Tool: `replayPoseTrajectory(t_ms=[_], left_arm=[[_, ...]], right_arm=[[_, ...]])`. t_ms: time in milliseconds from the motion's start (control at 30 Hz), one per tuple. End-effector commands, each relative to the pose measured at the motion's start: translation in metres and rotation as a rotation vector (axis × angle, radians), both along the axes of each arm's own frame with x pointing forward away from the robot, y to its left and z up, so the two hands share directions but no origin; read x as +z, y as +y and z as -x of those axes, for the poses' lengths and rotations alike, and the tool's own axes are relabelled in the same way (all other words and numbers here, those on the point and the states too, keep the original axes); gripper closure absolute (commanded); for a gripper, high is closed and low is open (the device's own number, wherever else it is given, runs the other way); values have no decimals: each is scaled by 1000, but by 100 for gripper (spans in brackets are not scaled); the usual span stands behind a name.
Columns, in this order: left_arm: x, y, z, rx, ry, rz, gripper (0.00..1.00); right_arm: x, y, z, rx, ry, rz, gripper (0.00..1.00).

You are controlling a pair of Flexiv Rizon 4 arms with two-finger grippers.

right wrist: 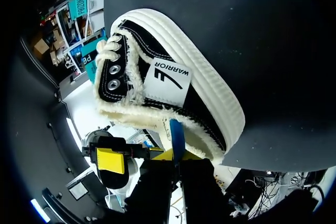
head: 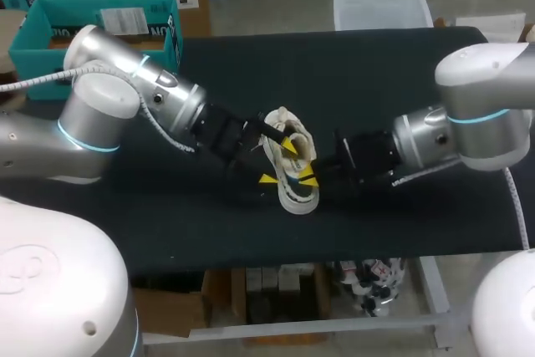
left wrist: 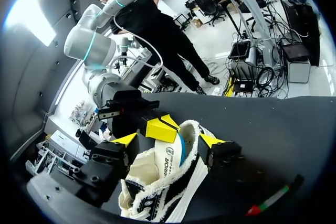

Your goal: Open the shoe tongue, take the insole out of the shoe, put the insole back into the shoe, and pack the shoe into the shoebox

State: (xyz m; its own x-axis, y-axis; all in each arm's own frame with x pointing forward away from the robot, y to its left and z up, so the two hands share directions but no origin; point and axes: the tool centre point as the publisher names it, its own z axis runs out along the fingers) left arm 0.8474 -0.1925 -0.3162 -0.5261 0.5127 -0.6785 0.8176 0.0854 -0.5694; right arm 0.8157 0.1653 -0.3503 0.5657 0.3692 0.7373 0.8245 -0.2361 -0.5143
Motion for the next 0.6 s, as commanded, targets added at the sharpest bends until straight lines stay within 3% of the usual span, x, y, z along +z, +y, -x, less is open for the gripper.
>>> replayPoseTrajectory(t_ms=[33,200,300,600], left_arm=[[6,11,1,15,2,-8,14],[13,19,-2,46,18,-35,11],[20,28,-2,78,19,-64,0],[47,56,-5,202,42,-145,0]], right_arm=[[-4,4,-2,3,20,43,100],[-12,6,-3,-1,40,88,100],[-16,8,-4,-6,51,130,100],[-22,12,-3,-34,69,279,100]])
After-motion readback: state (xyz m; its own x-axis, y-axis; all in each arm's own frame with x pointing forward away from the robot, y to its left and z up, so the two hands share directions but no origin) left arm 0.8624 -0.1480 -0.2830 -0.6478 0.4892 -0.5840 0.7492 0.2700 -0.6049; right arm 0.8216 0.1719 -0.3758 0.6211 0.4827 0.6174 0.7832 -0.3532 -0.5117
